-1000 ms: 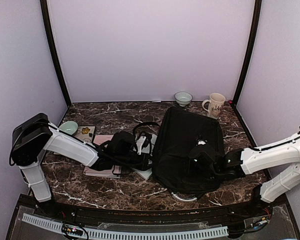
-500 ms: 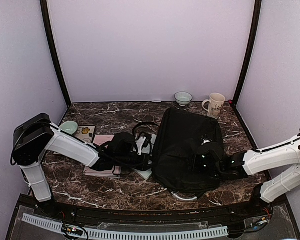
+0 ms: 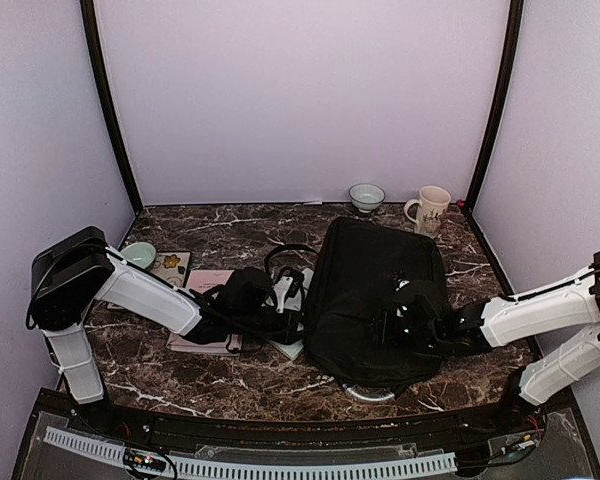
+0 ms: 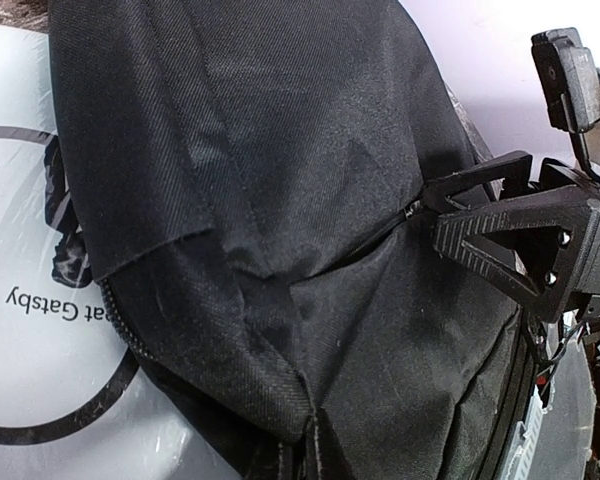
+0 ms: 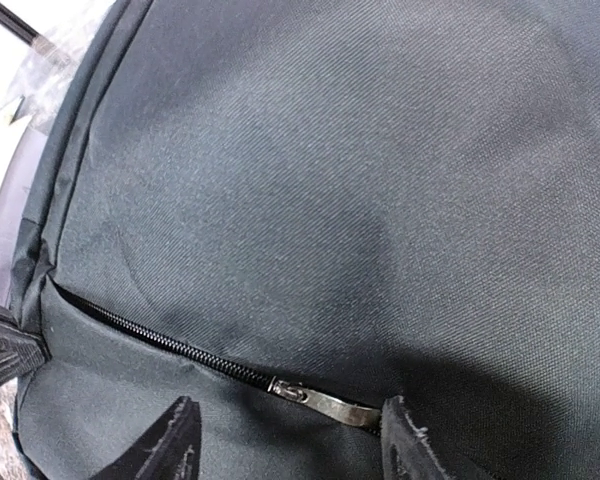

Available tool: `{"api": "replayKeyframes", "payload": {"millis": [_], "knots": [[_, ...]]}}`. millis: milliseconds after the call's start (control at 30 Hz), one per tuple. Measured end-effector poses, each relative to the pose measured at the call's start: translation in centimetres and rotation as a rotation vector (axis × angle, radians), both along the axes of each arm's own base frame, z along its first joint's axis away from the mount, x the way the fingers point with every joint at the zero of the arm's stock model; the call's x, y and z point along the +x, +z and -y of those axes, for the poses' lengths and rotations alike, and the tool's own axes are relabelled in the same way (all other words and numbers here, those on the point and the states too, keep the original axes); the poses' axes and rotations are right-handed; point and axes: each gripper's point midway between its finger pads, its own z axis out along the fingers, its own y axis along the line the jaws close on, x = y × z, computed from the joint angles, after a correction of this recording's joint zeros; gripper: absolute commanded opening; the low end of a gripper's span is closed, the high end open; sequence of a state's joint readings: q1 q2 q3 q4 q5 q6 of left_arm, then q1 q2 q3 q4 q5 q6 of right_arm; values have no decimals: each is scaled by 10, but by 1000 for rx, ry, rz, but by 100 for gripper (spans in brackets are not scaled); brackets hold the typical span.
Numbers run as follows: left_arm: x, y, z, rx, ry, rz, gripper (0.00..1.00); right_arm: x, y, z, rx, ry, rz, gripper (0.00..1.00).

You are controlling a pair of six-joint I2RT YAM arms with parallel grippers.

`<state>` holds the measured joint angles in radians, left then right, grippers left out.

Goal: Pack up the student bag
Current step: Zip the upper front pocket of the student bag.

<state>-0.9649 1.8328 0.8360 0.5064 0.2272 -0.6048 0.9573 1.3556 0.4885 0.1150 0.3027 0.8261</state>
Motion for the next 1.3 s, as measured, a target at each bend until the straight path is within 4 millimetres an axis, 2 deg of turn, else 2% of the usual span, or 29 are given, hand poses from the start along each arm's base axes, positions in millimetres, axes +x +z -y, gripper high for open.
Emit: {"api": "replayKeyframes", "payload": {"millis": [133,400,467,600,833,1000,1167,1267,1300], "knots": [[0,0,0,-3,-2,2,0,1,1,2,-48,-7,-35,66],[-1,0,-1,-15,-2,14,0,15,-12,-3,-116,-12,-125,67],[-1,0,-1,-21,-2,18,0,18,-13,-4,-126,-12,-140,62],[-1,-2,-3,-31,-1,25,0,24,-19,-5,-154,-4,-157,47],[4,-6,-4,-38,7,33,0,40,-22,-13,-116,22,-131,38],[4,-8,-2,-48,-3,34,0,41,-17,-14,-71,26,-107,29],[4,-8,-1,-57,-10,33,0,40,-15,-10,-72,13,-109,28],[3,-8,0,-59,-13,32,0,40,-16,-7,-107,-20,-124,33],[3,-8,0,-59,-13,32,0,40,-16,-7,-120,-29,-125,37]]}}
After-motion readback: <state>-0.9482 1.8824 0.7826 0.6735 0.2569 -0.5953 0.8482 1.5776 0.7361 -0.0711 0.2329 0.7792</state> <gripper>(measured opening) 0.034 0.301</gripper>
